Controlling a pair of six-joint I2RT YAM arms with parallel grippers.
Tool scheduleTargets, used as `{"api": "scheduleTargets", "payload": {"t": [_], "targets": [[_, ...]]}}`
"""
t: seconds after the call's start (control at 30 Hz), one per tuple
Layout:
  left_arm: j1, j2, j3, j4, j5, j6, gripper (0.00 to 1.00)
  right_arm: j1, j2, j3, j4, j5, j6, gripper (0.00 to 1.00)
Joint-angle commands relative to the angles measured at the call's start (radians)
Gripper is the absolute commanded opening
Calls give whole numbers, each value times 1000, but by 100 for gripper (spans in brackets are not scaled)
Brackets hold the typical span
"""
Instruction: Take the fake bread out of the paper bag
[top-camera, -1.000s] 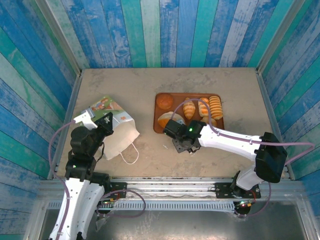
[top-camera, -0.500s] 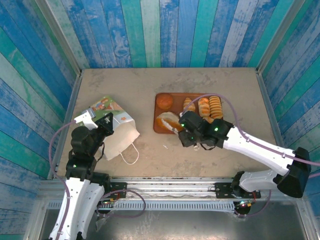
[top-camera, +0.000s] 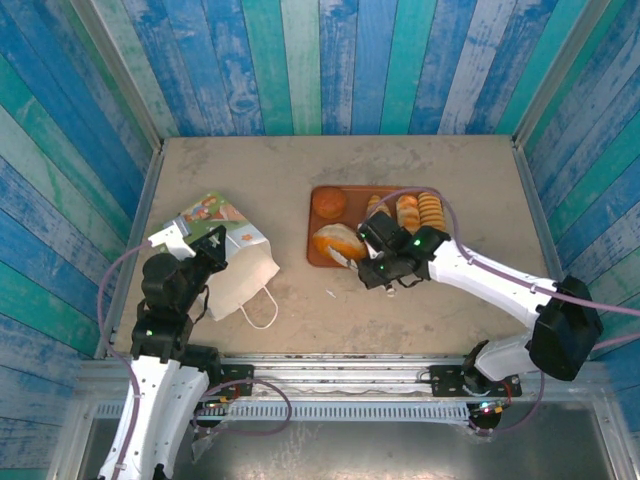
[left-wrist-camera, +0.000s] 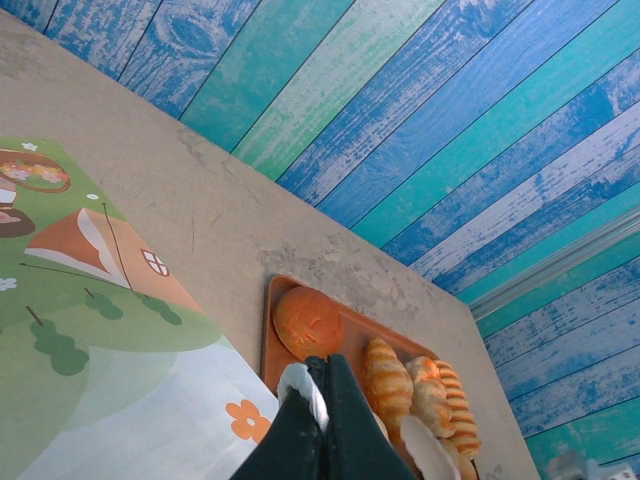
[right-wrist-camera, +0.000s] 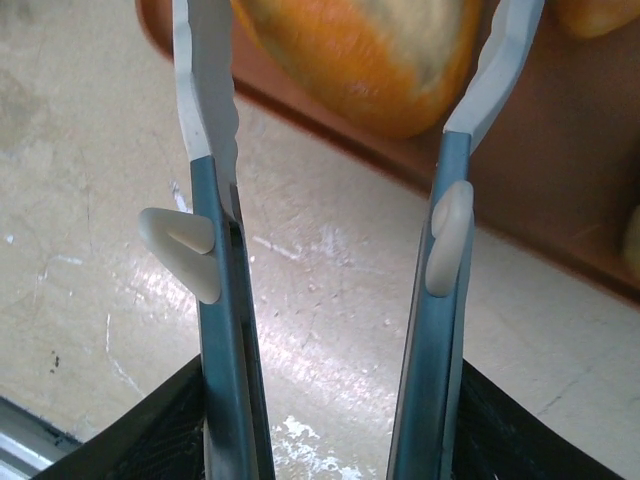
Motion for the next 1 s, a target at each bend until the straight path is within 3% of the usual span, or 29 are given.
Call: {"api": "scheduleTargets", "payload": {"t": [0.0, 0.67, 0.97], "targets": [[-3, -13, 6, 1, -15, 4, 0, -1, -23, -30, 32, -57, -8, 54], [-2, 17, 2, 34, 2, -22, 0, -2, -19, -53, 90, -91, 21, 44], [-3, 23, 14, 29, 2, -9, 0, -2, -135, -48, 66, -5, 19, 51]]}}
